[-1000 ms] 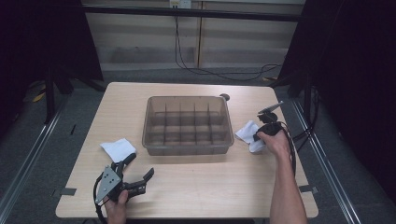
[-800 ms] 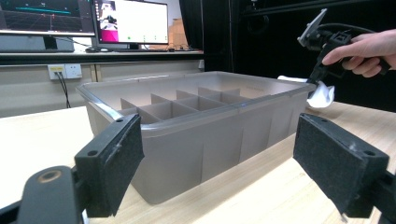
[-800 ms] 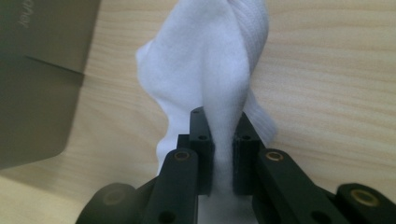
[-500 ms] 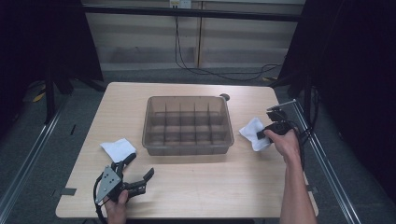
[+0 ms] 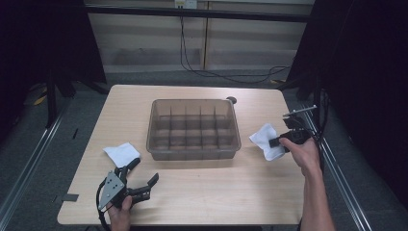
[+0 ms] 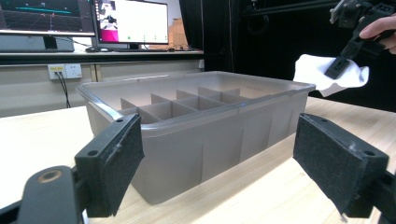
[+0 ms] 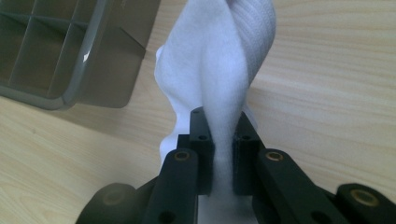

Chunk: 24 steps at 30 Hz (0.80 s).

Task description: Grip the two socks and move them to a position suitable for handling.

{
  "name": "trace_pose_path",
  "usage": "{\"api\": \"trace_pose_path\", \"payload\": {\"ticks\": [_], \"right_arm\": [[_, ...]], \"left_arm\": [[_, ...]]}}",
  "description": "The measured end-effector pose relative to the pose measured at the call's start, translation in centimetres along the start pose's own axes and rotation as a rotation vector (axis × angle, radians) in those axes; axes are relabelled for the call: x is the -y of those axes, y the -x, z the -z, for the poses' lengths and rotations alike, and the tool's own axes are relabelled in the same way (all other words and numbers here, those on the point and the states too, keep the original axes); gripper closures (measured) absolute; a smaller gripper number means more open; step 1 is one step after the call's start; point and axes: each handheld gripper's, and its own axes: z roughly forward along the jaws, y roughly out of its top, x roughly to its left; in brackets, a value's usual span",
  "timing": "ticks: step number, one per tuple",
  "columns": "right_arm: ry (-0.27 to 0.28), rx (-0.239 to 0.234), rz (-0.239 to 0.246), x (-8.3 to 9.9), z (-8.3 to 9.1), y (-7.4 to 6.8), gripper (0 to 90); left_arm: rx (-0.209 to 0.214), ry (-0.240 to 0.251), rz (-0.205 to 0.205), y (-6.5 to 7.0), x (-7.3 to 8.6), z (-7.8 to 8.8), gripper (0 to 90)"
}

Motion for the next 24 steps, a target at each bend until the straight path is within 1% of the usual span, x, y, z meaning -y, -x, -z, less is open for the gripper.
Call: {"api": "trace_pose_path", "payload": {"ticks": [2,5,9,12,14,16,17,19,24], "right_arm": [[-0.001,0.004,-0.012,0.2,0.4,-0.2,82.2],[0.001,-0.007,-0.016,0.5,0.8,-0.5,82.2],[-0.005,-0.004,0.002,1.0,1.4,-1.2,82.2],[-0.001,-0.016,0.016,1.6,2.0,-1.7,82.2],[0.004,-0.018,0.012,2.0,2.4,-1.8,82.2],[-0.005,-0.032,0.012,2.5,2.5,-2.1,82.2],[-0.009,-0.027,0.023,2.8,2.4,-2.2,82.2],[-0.014,-0.038,0.028,3.4,2.2,-2.5,82.2],[-0.019,-0.049,0.055,4.7,1.9,-3.6,82.2]], "left_arm": [[0.001,-0.001,-0.001,0.0,0.0,0.0,15.6],[0.001,-0.001,-0.001,0.0,0.0,0.0,15.6],[0.001,-0.001,-0.001,0.0,0.0,0.0,15.6],[0.003,0.000,0.002,0.0,0.0,0.0,15.6],[0.000,-0.001,-0.001,0.0,0.0,0.0,15.7],[0.000,0.000,-0.001,0.0,0.0,0.0,15.7],[0.000,-0.001,-0.001,0.0,0.0,0.0,15.7],[-0.001,0.001,0.000,0.0,0.0,0.0,15.7],[0.001,0.000,0.000,0.0,0.0,0.0,15.7]]}}
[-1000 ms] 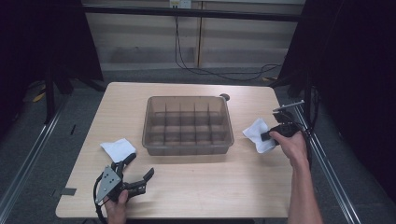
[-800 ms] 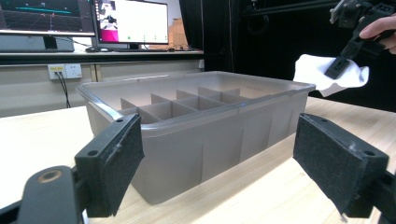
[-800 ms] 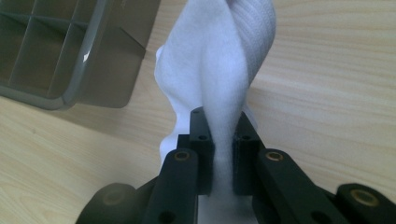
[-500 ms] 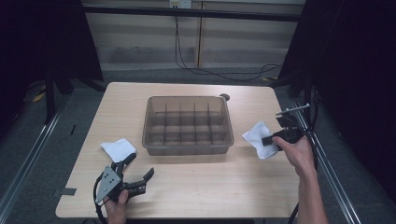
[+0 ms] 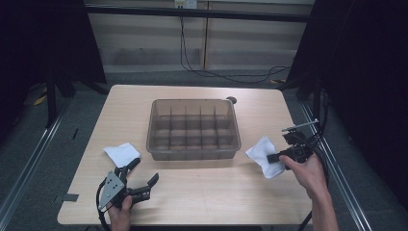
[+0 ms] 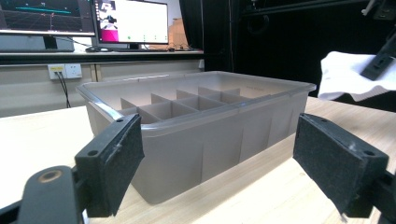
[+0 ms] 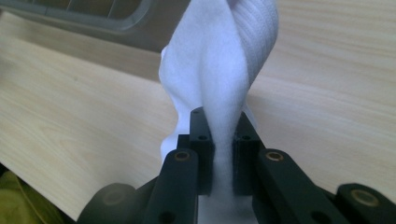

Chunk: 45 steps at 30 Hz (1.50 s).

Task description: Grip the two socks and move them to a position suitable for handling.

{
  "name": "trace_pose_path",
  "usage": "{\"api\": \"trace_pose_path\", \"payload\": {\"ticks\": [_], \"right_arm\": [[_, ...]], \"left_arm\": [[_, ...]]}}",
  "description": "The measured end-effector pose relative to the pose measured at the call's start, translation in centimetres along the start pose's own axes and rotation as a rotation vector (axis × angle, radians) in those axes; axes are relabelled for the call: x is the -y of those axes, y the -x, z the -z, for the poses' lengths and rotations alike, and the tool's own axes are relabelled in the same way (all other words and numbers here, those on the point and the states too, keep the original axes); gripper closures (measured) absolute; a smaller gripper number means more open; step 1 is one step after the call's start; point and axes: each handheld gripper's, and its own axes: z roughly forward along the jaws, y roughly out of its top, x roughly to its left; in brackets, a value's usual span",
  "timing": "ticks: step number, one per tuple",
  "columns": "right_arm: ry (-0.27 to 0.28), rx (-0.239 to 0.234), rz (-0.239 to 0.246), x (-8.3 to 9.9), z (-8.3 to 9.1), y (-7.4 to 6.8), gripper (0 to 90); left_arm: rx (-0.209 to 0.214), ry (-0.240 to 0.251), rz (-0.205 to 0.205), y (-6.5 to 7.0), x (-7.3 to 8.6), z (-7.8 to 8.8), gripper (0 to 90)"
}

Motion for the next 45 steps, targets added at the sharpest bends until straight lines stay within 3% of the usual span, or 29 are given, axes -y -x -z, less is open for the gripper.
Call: {"api": "trace_pose_path", "payload": {"ticks": [10,14,18,31,37,45], "right_arm": [[-0.014,-0.042,0.082,1.4,-1.1,-3.9,82.1],[-0.025,-0.062,0.131,1.9,-2.2,-5.5,82.2],[-0.045,-0.093,0.148,2.2,-3.4,-6.6,82.1],[-0.090,-0.130,0.205,1.6,-6.7,-9.6,82.0],[-0.129,-0.126,0.251,1.2,-8.4,-10.3,81.7],[-0.146,-0.126,0.256,1.1,-9.9,-10.7,81.3]], "left_arm": [[-0.001,0.001,0.001,0.0,0.0,0.0,15.7],[-0.001,0.001,0.001,0.0,0.0,0.0,15.7],[0.000,0.000,0.000,0.0,0.0,0.0,15.7],[0.000,0.001,0.001,0.0,0.0,0.0,15.7],[0.000,0.001,0.001,0.0,0.0,0.0,15.6],[0.000,0.001,0.001,0.0,0.0,0.0,15.7]]}}
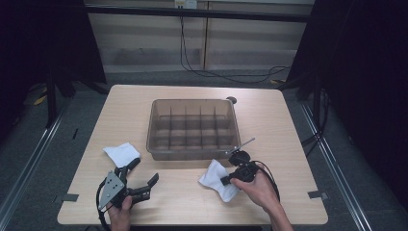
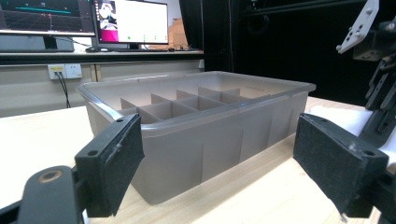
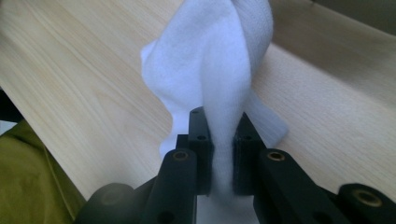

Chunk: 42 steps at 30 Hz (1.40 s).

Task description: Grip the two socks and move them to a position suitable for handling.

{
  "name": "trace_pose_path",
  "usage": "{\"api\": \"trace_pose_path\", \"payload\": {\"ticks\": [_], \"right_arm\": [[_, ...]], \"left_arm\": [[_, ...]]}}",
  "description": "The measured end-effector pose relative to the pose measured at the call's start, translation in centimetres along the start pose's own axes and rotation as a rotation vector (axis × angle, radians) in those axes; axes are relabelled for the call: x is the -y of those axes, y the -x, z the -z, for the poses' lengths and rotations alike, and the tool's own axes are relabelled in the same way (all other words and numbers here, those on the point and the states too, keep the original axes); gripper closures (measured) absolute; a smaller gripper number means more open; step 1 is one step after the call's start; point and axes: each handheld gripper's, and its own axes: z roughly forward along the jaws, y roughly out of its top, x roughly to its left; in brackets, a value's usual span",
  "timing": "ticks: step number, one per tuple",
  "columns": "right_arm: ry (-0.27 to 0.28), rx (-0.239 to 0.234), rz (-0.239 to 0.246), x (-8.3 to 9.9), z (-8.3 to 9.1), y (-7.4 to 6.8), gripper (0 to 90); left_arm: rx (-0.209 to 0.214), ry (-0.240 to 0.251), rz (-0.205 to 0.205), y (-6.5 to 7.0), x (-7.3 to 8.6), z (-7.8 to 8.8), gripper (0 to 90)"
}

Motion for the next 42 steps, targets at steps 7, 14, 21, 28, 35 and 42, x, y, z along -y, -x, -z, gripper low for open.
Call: {"api": "trace_pose_path", "payload": {"ticks": [7,14,21,28,35,42], "right_arm": [[-0.028,0.023,0.022,0.1,-1.5,-0.2,79.1],[-0.031,0.042,0.019,0.1,-1.9,-0.5,69.9],[0.017,0.035,0.016,0.6,-1.6,-0.2,59.5],[0.073,0.020,0.009,1.0,-1.0,-0.2,45.3],[0.149,0.022,0.037,1.4,0.0,0.1,32.0],[0.241,0.060,0.032,2.3,0.7,0.7,21.4]], "left_arm": [[0.003,0.000,0.002,0.0,0.0,0.0,15.6],[0.003,0.000,0.002,0.0,0.0,0.0,15.6],[0.003,0.000,0.002,0.0,0.0,0.0,15.6],[0.000,-0.001,-0.001,0.0,0.0,0.0,15.7],[0.000,-0.001,-0.001,0.0,0.0,0.0,15.6],[0.001,-0.001,-0.001,0.0,0.0,0.0,15.6]]}}
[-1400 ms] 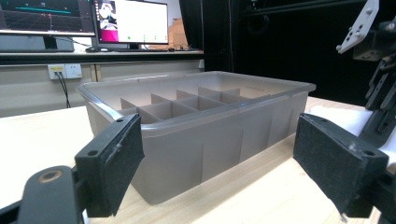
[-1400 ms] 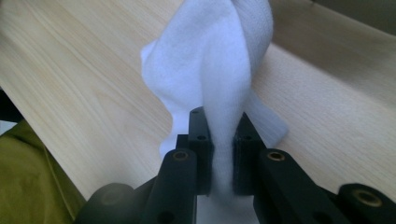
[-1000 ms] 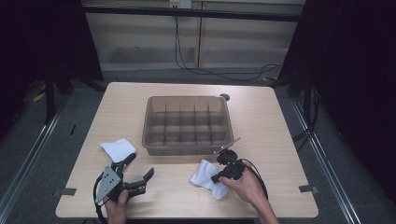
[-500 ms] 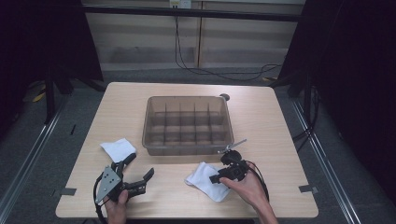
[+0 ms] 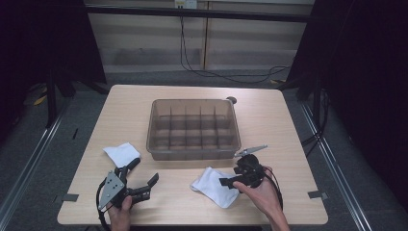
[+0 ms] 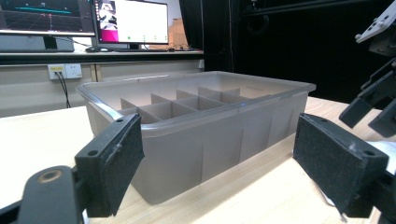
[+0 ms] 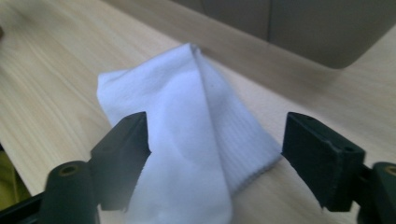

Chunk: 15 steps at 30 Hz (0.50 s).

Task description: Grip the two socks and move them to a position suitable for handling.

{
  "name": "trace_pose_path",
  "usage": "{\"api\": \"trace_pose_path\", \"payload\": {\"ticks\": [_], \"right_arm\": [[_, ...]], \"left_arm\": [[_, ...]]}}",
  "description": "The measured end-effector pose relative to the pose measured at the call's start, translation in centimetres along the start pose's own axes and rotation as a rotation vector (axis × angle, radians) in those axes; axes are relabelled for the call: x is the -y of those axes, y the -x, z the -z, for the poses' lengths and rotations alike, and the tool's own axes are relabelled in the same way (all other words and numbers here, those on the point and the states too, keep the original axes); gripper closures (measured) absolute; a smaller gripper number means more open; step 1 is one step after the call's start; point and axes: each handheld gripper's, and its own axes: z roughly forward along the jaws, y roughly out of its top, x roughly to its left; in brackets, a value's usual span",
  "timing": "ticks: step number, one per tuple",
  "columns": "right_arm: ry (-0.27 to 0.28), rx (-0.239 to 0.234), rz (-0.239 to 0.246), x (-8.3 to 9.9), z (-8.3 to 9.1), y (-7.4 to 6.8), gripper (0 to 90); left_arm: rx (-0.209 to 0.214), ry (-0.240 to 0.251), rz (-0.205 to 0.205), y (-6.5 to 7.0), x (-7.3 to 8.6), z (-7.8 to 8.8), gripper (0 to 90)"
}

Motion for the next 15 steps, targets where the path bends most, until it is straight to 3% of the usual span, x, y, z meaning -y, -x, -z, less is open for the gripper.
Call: {"api": "trace_pose_path", "payload": {"ticks": [5,8,15], "right_arm": [[0.087,0.034,0.005,0.5,1.3,0.5,15.0],[0.148,0.088,0.004,1.0,2.0,1.0,14.3],[0.212,0.200,-0.039,2.7,2.8,3.0,13.9]], "left_arm": [[-0.002,0.000,0.001,0.0,0.0,0.0,15.8],[-0.003,-0.003,-0.002,0.0,0.0,0.0,15.7],[-0.005,-0.005,-0.002,0.0,0.0,-0.1,15.3]]}}
